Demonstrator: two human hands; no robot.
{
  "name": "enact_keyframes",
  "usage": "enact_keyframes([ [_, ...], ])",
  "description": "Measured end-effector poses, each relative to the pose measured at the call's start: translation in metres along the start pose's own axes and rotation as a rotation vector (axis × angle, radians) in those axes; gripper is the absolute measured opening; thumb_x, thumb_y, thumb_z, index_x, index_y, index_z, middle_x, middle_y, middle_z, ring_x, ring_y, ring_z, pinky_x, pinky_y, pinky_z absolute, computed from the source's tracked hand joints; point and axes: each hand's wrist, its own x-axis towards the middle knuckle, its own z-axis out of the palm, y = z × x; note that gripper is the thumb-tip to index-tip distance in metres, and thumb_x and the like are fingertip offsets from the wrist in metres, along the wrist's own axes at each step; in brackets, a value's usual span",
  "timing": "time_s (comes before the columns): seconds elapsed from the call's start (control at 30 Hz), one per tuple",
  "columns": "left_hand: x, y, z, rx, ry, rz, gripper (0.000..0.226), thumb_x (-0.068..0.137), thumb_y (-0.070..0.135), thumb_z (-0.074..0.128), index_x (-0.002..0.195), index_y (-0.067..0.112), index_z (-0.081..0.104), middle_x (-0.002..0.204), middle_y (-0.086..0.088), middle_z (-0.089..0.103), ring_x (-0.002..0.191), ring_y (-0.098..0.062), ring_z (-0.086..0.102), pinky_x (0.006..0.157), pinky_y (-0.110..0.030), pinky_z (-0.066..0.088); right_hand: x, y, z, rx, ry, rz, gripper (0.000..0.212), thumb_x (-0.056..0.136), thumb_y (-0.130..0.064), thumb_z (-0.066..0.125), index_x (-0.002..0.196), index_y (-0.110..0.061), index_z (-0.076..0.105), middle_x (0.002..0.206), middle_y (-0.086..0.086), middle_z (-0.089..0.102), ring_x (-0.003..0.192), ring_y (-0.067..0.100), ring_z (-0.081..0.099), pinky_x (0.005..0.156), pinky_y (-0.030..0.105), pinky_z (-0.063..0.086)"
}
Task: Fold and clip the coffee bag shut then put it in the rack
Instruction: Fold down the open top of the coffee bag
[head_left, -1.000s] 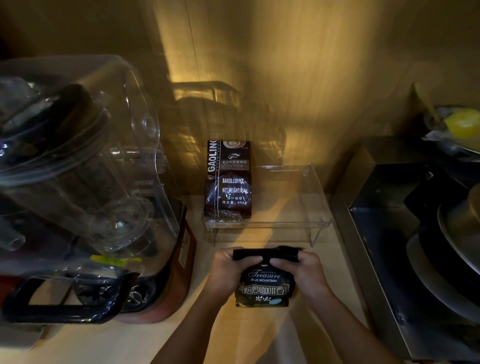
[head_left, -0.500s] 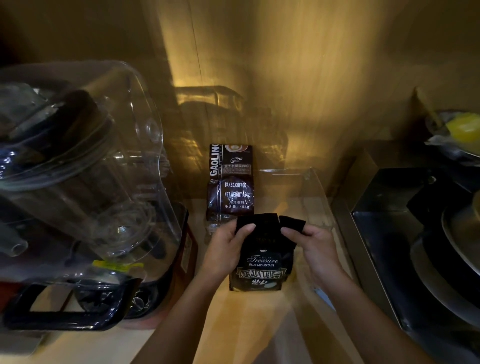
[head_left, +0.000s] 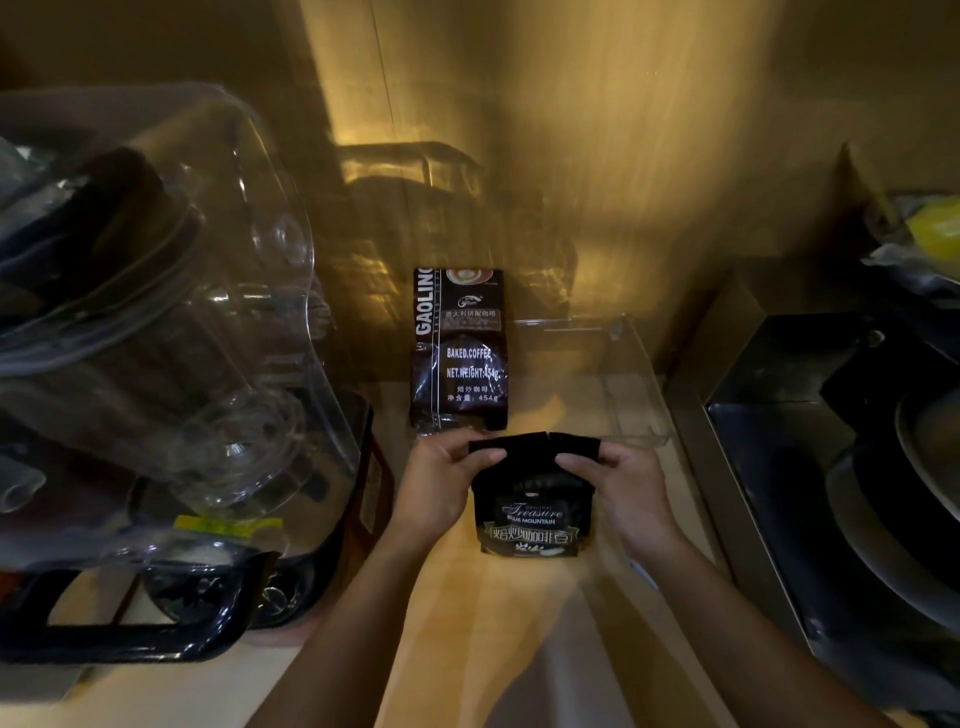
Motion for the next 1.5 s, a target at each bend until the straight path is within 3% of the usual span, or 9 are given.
enact_keyframes([
  [0.1,-0.001,-0.013,0.0,-0.105,-0.074,-0.047,0.015,0.077,-0.003,0.064,0.072,0.011,0.064,0.064,0.007,0.071,0.065,-0.006,0.065,0.057,-0.016,0.05,0.002,0.009,-0.001,-0.023,0.011,0.019,0.011,0.071,-0.005,0.071,0.067,-0.014,0.072,0.063,-0.001,0.073,0.06,0.014,0.067,0.052,0.02,0.054],
  [0.3,0.0,-0.044,0.001,0.075,-0.173,-0.161,0.037,0.069,-0.003,0.072,0.099,0.018,0.064,0.108,-0.005,0.065,0.102,-0.018,0.06,0.071,-0.02,0.055,0.007,0.017,-0.002,0.085,0.051,-0.011,0.009,0.07,-0.005,0.07,0.072,-0.013,0.071,0.063,-0.007,0.074,0.062,0.009,0.068,0.05,0.014,0.05],
  [0.43,0.004,-0.049,0.005,0.057,-0.093,-0.168,0.023,0.072,-0.006,0.068,0.087,0.012,0.068,0.097,-0.007,0.069,0.092,-0.02,0.066,0.071,-0.026,0.055,0.01,0.02,-0.005,0.014,-0.041,0.022,0.014,0.067,-0.005,0.073,0.08,-0.011,0.071,0.067,-0.005,0.075,0.066,0.011,0.069,0.054,0.017,0.053],
  [0.63,0.006,-0.046,0.008,0.015,-0.115,-0.23,0.026,0.069,-0.011,0.067,0.085,0.009,0.067,0.087,0.002,0.067,0.076,-0.006,0.065,0.057,-0.013,0.052,0.011,0.04,-0.012,-0.108,-0.13,0.153,0.035,0.063,0.011,0.071,0.083,-0.017,0.064,0.083,0.001,0.068,0.066,0.007,0.067,0.054,0.019,0.053],
  [0.9,0.012,-0.045,0.015,-0.035,-0.054,-0.156,0.017,0.075,-0.015,0.059,0.092,-0.016,0.061,0.097,-0.022,0.065,0.066,-0.01,0.068,0.06,-0.019,0.055,0.02,0.046,-0.012,-0.096,-0.077,0.108,0.016,0.065,0.008,0.07,0.074,-0.006,0.071,0.061,-0.009,0.073,0.062,0.01,0.069,0.049,0.015,0.05],
  [1.1,0.017,-0.049,0.01,-0.076,-0.05,-0.179,0.022,0.074,-0.019,0.057,0.095,-0.022,0.058,0.084,-0.004,0.067,0.063,-0.004,0.067,0.062,-0.017,0.056,0.023,0.05,-0.02,0.0,-0.066,0.132,0.024,0.065,0.01,0.068,0.068,-0.014,0.072,0.066,-0.006,0.075,0.062,0.015,0.07,0.049,0.018,0.052],
  [1.3,0.018,-0.049,0.006,-0.091,-0.066,-0.162,0.02,0.075,-0.015,0.059,0.093,-0.01,0.063,0.083,-0.006,0.069,0.072,-0.01,0.067,0.068,-0.021,0.056,0.024,0.049,-0.024,-0.048,-0.075,0.086,0.02,0.065,0.005,0.07,0.068,-0.014,0.072,0.075,-0.006,0.072,0.071,0.012,0.068,0.055,0.019,0.053],
  [1.4,0.017,-0.048,0.003,-0.116,-0.048,-0.164,0.017,0.074,-0.014,0.059,0.075,0.002,0.067,0.067,0.007,0.073,0.066,-0.007,0.067,0.066,-0.022,0.055,0.024,0.049,-0.025,-0.038,-0.045,0.053,0.017,0.064,0.007,0.071,0.065,-0.01,0.071,0.077,-0.005,0.07,0.071,0.01,0.068,0.056,0.019,0.053],
  [1.5,0.014,-0.05,0.001,-0.148,0.009,-0.135,0.014,0.074,-0.011,0.061,0.065,0.0,0.062,0.063,0.001,0.07,0.064,-0.014,0.063,0.065,-0.027,0.052,0.022,0.05,-0.025,-0.015,0.016,0.028,0.014,0.063,0.007,0.071,0.064,-0.007,0.07,0.071,-0.002,0.073,0.066,0.013,0.068,0.055,0.019,0.053],
])
